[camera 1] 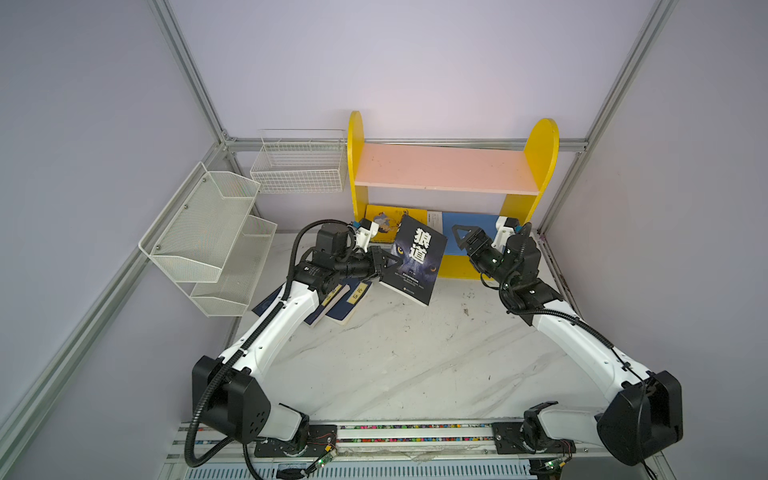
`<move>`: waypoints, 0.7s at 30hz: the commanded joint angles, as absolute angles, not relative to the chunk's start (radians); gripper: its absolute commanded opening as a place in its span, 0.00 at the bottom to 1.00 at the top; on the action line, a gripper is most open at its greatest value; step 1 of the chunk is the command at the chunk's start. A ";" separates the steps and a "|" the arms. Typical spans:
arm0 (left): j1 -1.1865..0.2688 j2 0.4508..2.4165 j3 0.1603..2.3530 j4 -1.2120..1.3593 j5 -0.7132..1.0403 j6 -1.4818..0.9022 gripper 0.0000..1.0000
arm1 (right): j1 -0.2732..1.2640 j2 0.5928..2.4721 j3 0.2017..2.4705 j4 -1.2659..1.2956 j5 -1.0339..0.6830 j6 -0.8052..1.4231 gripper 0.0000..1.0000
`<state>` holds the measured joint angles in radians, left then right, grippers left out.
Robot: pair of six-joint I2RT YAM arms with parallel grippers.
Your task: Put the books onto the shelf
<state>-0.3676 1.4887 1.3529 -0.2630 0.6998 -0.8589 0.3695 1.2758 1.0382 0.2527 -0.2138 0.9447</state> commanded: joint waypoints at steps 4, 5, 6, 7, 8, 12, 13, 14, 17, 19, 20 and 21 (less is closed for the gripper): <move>-0.367 1.545 1.503 0.075 0.545 -1.075 0.00 | 0.373 1.255 0.881 0.517 -0.295 1.126 0.94; -0.367 1.552 1.506 0.093 0.525 -1.087 0.00 | 0.377 1.253 0.863 0.544 -0.299 1.141 0.94; -0.366 1.560 1.510 0.097 0.487 -1.110 0.00 | 0.380 1.251 0.843 0.569 -0.301 1.157 0.94; -0.367 1.568 1.514 0.110 0.461 -1.131 0.00 | 0.384 1.252 0.830 0.594 -0.309 1.163 0.93; -0.368 1.574 1.516 0.125 0.443 -1.145 0.00 | 0.389 1.256 0.828 0.601 -0.320 1.166 0.93; -0.385 1.588 1.519 0.164 0.344 -1.181 0.00 | 0.430 1.305 0.838 0.644 -0.353 1.192 0.94; -0.389 1.590 1.519 0.173 0.318 -1.181 0.00 | 0.443 1.326 0.836 0.680 -0.364 1.210 0.94; -0.395 1.591 1.516 0.183 0.299 -1.185 0.00 | 0.453 1.346 0.833 0.715 -0.372 1.229 0.94; -0.413 1.590 1.495 0.232 0.234 -1.196 0.00 | 0.478 1.422 0.816 0.859 -0.385 1.302 0.95; -0.427 1.589 1.487 0.238 0.195 -1.196 0.00 | 0.488 1.462 0.809 0.942 -0.392 1.344 0.95; -0.431 1.590 1.485 0.244 0.184 -1.196 0.00 | 0.492 1.480 0.811 0.971 -0.393 1.355 0.95; -0.437 1.593 1.483 0.250 0.178 -1.199 0.00 | 0.493 1.495 0.819 0.981 -0.392 1.358 0.94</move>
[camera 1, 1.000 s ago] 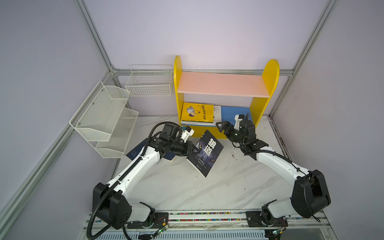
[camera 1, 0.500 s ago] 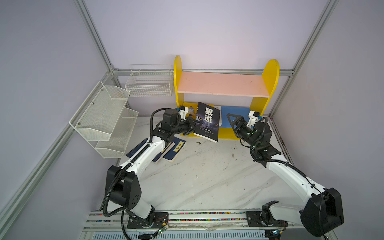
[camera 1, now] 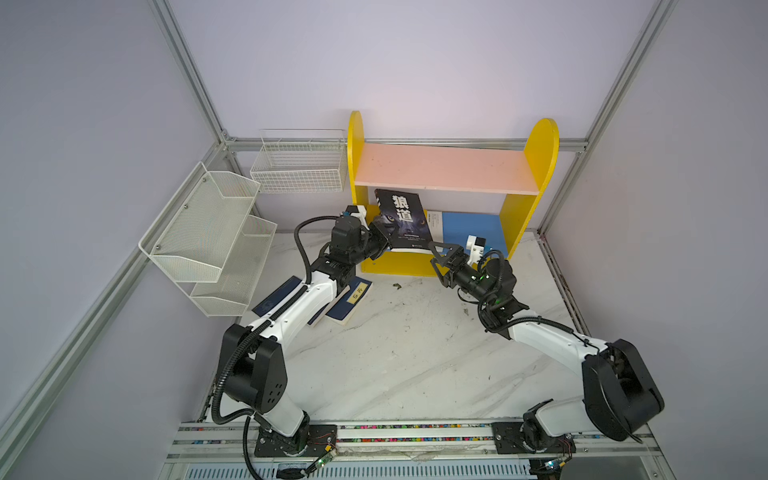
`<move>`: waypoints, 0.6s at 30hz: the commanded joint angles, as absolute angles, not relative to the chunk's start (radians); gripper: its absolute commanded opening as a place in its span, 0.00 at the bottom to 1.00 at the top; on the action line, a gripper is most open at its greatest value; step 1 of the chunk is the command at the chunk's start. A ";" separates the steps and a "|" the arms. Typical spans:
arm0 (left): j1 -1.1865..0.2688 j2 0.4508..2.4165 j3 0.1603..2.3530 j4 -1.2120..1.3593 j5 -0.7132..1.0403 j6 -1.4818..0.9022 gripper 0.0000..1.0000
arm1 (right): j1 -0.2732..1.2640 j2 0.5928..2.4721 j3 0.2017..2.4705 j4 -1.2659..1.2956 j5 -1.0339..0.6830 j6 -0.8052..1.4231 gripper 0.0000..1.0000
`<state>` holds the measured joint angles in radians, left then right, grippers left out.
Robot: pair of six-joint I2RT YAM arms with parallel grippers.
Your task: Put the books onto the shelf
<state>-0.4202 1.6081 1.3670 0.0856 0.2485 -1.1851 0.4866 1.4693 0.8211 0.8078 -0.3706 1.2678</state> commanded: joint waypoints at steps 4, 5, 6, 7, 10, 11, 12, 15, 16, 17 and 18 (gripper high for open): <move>-0.463 1.595 1.469 0.264 0.144 -1.201 0.00 | 0.496 1.543 0.866 1.018 -0.400 1.341 0.94; -0.468 1.595 1.463 0.270 0.136 -1.201 0.00 | 0.496 1.558 0.880 1.033 -0.401 1.339 0.94; -0.473 1.595 1.458 0.280 0.129 -1.203 0.00 | 0.495 1.576 0.897 1.040 -0.403 1.338 0.93; -0.477 1.598 1.453 0.288 0.126 -1.207 0.00 | 0.495 1.589 0.912 1.039 -0.404 1.340 0.93; -0.490 1.606 1.451 0.301 0.122 -1.213 0.00 | 0.496 1.637 0.941 1.091 -0.402 1.367 0.89; -0.494 1.609 1.451 0.301 0.121 -1.216 0.00 | 0.495 1.655 0.944 1.120 -0.400 1.380 0.87; -0.501 1.611 1.448 0.304 0.120 -1.219 0.00 | 0.495 1.670 0.948 1.152 -0.396 1.394 0.83; -0.509 1.613 1.438 0.315 0.116 -1.224 0.00 | 0.496 1.706 0.967 1.170 -0.387 1.416 0.64; -0.511 1.613 1.436 0.315 0.117 -1.224 0.00 | 0.496 1.713 0.972 1.169 -0.383 1.420 0.57; -0.512 1.613 1.432 0.315 0.116 -1.224 0.00 | 0.494 1.717 0.974 1.170 -0.376 1.427 0.51; -0.513 1.610 1.429 0.315 0.116 -1.224 0.00 | 0.493 1.719 0.975 1.170 -0.367 1.433 0.45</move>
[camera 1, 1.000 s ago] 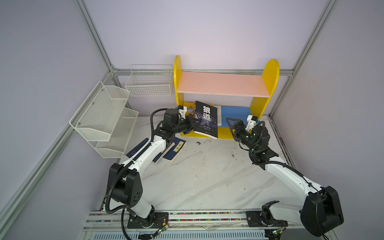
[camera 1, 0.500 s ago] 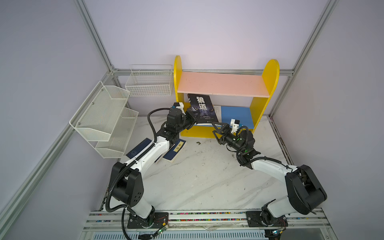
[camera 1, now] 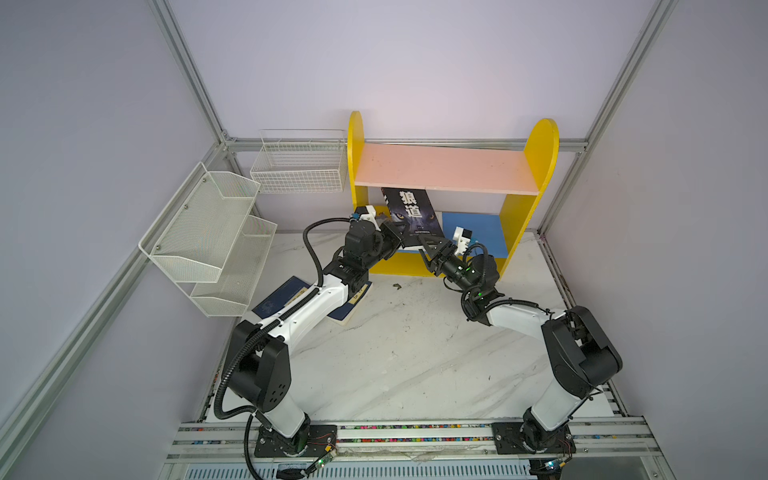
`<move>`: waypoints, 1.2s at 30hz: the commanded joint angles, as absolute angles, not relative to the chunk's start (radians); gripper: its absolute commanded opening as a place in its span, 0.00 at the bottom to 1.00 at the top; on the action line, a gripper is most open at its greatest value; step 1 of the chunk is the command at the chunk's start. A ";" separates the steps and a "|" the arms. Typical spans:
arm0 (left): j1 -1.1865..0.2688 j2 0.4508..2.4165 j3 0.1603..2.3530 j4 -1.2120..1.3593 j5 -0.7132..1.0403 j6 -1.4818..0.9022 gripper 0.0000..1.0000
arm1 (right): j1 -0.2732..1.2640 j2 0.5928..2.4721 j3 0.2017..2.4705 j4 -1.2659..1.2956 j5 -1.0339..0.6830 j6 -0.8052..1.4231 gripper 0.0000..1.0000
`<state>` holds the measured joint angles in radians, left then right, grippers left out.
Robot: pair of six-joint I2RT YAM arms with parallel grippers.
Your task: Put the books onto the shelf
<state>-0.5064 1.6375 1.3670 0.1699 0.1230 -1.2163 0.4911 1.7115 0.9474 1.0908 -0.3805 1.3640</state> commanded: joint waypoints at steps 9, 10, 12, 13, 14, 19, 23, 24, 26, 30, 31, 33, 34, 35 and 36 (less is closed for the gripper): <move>-0.510 1.598 1.408 0.286 0.141 -1.194 0.17 | 0.437 1.703 0.953 1.169 -0.384 1.474 0.14; -0.504 1.597 1.408 0.276 0.149 -1.188 0.24 | 0.427 1.701 0.957 1.169 -0.413 1.476 0.15; -0.480 1.595 1.404 0.259 0.183 -1.186 0.42 | 0.400 1.693 0.965 1.154 -0.493 1.489 0.15; -0.466 1.595 1.397 0.258 0.204 -1.187 0.51 | 0.389 1.687 0.966 1.151 -0.533 1.491 0.15; -0.448 1.594 1.392 0.255 0.231 -1.191 0.59 | 0.372 1.684 0.972 1.143 -0.592 1.496 0.15; -0.361 1.607 1.379 0.248 0.376 -1.193 0.70 | 0.302 1.666 0.998 1.086 -0.884 1.526 0.17; -0.336 1.626 1.394 0.255 0.449 -1.181 0.72 | 0.289 1.655 1.010 1.054 -0.996 1.514 0.17; -0.335 1.634 1.401 0.250 0.460 -1.178 0.72 | 0.287 1.650 1.013 1.049 -1.003 1.507 0.17; -0.332 1.642 1.409 0.236 0.475 -1.174 0.72 | 0.283 1.648 1.017 1.046 -1.012 1.508 0.17; -0.327 1.627 1.393 0.198 0.473 -1.152 0.73 | 0.262 1.635 1.025 1.027 -1.023 1.507 0.16; -0.326 1.616 1.387 0.180 0.466 -1.139 0.73 | 0.255 1.627 1.023 1.023 -1.027 1.507 0.17; -0.319 1.591 1.381 0.142 0.449 -1.107 0.75 | 0.242 1.605 1.013 1.012 -1.033 1.502 0.17; -0.314 1.578 1.377 0.125 0.442 -1.092 0.75 | 0.236 1.593 1.011 0.986 -1.039 1.488 0.17; -0.305 1.562 1.374 0.108 0.433 -1.078 0.76 | 0.230 1.578 1.012 0.953 -1.047 1.461 0.17; -0.293 1.550 1.369 0.099 0.429 -1.069 0.77 | 0.226 1.565 1.015 0.912 -1.055 1.432 0.16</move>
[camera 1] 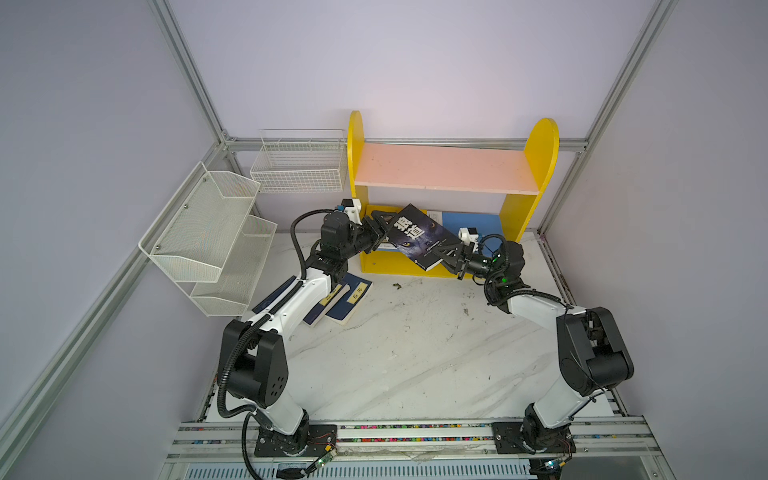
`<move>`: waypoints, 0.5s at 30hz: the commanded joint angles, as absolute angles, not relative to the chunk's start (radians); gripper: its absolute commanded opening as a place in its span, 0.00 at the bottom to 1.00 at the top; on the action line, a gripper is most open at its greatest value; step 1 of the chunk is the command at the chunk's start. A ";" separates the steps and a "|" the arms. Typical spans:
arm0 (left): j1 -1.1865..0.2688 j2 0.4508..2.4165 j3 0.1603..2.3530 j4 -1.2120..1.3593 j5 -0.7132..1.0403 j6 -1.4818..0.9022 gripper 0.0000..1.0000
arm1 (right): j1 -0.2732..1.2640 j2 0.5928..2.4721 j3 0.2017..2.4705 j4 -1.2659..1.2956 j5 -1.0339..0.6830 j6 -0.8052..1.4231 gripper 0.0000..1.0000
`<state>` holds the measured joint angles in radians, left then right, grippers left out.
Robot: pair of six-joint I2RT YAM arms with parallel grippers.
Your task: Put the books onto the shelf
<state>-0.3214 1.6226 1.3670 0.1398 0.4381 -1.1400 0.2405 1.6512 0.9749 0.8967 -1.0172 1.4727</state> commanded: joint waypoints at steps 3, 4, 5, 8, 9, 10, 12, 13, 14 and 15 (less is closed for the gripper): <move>-0.259 1.524 1.348 0.079 0.427 -1.065 0.79 | 0.216 1.537 1.043 0.757 -1.065 1.331 0.17; -0.254 1.523 1.346 0.069 0.429 -1.061 0.78 | 0.215 1.534 1.056 0.716 -1.067 1.303 0.17; -0.253 1.524 1.347 0.056 0.433 -1.056 0.79 | 0.213 1.536 1.071 0.689 -1.072 1.282 0.17; -0.253 1.546 1.359 0.049 0.475 -1.054 0.80 | 0.212 1.550 1.099 0.691 -1.090 1.277 0.17; -0.255 1.558 1.366 0.047 0.492 -1.059 0.80 | 0.212 1.557 1.108 0.689 -1.096 1.276 0.17; -0.255 1.568 1.375 0.045 0.507 -1.064 0.80 | 0.213 1.561 1.115 0.684 -1.100 1.273 0.16; -0.258 1.588 1.391 0.046 0.527 -1.073 0.80 | 0.213 1.572 1.125 0.683 -1.106 1.269 0.17; -0.260 1.595 1.396 0.046 0.532 -1.075 0.80 | 0.212 1.578 1.129 0.677 -1.108 1.263 0.17; -0.263 1.601 1.406 0.051 0.535 -1.077 0.80 | 0.212 1.583 1.136 0.665 -1.113 1.254 0.17; -0.267 1.607 1.416 0.057 0.537 -1.080 0.80 | 0.212 1.588 1.139 0.659 -1.117 1.246 0.17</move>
